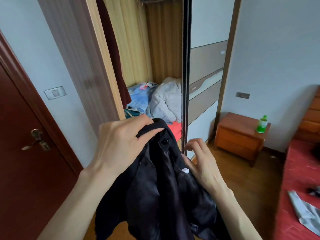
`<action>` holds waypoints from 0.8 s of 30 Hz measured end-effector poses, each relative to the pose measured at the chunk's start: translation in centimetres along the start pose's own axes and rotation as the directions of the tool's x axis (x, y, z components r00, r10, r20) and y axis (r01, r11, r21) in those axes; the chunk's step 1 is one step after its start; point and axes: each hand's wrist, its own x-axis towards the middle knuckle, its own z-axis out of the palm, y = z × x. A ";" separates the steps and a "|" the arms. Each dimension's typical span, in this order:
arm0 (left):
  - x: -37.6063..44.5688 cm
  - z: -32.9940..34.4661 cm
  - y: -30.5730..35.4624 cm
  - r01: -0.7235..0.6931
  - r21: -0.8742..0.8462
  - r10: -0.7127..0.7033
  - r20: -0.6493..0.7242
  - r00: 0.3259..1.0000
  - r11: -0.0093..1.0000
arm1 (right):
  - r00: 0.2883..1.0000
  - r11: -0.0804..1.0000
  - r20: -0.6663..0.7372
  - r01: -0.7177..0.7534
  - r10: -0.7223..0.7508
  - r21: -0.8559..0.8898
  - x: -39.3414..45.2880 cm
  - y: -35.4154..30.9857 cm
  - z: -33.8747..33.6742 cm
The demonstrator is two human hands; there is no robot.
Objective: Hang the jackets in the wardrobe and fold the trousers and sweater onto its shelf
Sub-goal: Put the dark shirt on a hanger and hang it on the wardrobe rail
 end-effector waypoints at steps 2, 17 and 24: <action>1.0 2.2 -0.6 0.012 -0.020 -0.012 -0.007 1.000 1.000 | 0.998 0.991 0.010 -0.065 0.065 0.115 -0.2 0.2 1.5; 4.3 13.4 -13.5 0.071 -0.030 -0.069 0.073 0.995 0.997 | 0.957 0.937 -0.070 -0.260 0.283 0.235 9.5 8.8 5.7; 6.1 17.0 -21.6 0.069 0.086 -0.078 0.110 0.991 0.994 | 0.937 0.941 -0.108 -0.338 0.332 -0.035 19.9 14.2 8.2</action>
